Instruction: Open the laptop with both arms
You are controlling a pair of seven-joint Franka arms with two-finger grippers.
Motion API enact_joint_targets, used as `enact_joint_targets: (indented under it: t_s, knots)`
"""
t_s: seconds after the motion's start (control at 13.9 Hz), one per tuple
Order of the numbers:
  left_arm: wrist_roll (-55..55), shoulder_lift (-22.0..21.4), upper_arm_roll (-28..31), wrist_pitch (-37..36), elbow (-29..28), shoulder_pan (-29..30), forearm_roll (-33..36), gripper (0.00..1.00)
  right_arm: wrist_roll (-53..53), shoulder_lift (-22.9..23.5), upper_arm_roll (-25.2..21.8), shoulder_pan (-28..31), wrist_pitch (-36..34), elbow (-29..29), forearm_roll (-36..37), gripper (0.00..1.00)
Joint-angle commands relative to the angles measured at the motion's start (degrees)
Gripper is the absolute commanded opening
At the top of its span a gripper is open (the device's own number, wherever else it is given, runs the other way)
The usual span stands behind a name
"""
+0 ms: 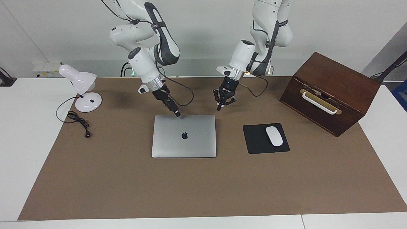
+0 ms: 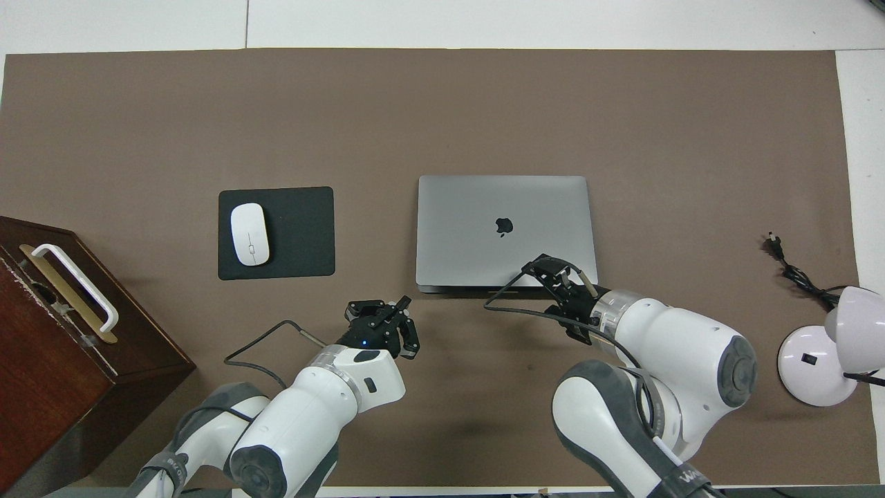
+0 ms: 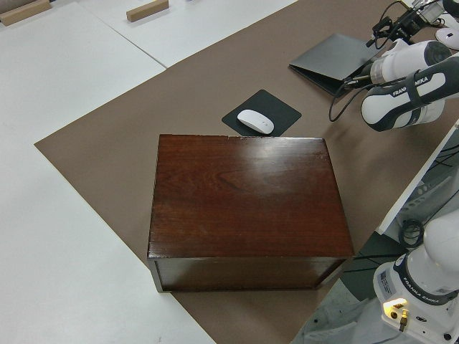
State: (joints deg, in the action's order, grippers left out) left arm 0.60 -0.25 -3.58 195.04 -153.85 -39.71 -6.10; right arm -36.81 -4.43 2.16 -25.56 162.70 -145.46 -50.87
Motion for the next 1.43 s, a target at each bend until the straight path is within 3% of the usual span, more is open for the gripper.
enact_joint_targets:
  t_s: [0.0,1.36]
  knots:
    - [0.19,4.28,0.85,5.79,-0.05,-1.59,-1.02,0.0,1.21,1.7,-0.14,-0.45,1.48,1.4,-1.95,1.0]
    - [-0.07,14.92,1.2,5.79,9.44,-1.86,-0.75,0.0,3.06,3.73,-0.14,0.16,2.19,2.81,-2.13,1.0]
